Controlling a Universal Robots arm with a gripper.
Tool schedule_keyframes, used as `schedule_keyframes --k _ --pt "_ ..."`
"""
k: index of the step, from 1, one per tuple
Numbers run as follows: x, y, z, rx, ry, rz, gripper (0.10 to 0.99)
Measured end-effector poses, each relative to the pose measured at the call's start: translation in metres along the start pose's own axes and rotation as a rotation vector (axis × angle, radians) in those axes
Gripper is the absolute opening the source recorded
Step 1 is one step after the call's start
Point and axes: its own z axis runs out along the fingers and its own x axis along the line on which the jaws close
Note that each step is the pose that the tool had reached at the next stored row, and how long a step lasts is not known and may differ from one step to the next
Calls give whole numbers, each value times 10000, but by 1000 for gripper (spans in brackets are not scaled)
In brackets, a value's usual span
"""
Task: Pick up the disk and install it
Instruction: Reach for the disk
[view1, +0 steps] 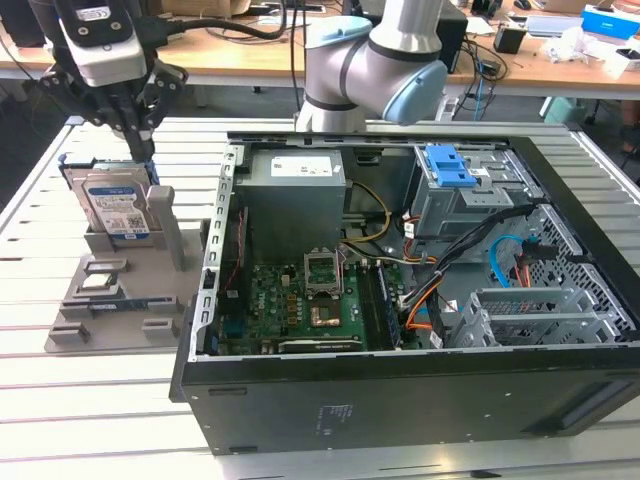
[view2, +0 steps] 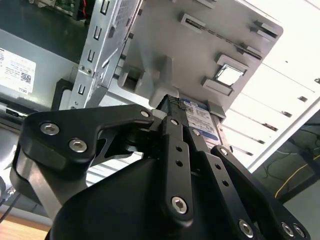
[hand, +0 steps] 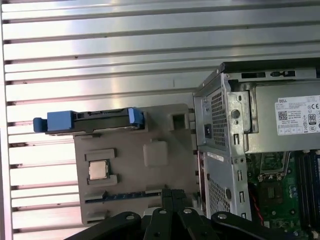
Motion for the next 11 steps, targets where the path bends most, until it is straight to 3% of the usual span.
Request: schedule_keyframes --k 4,11 --pt "151 -1 -2 0 -1 -2 106" --pt "548 -1 -10 0 0 -1 106"
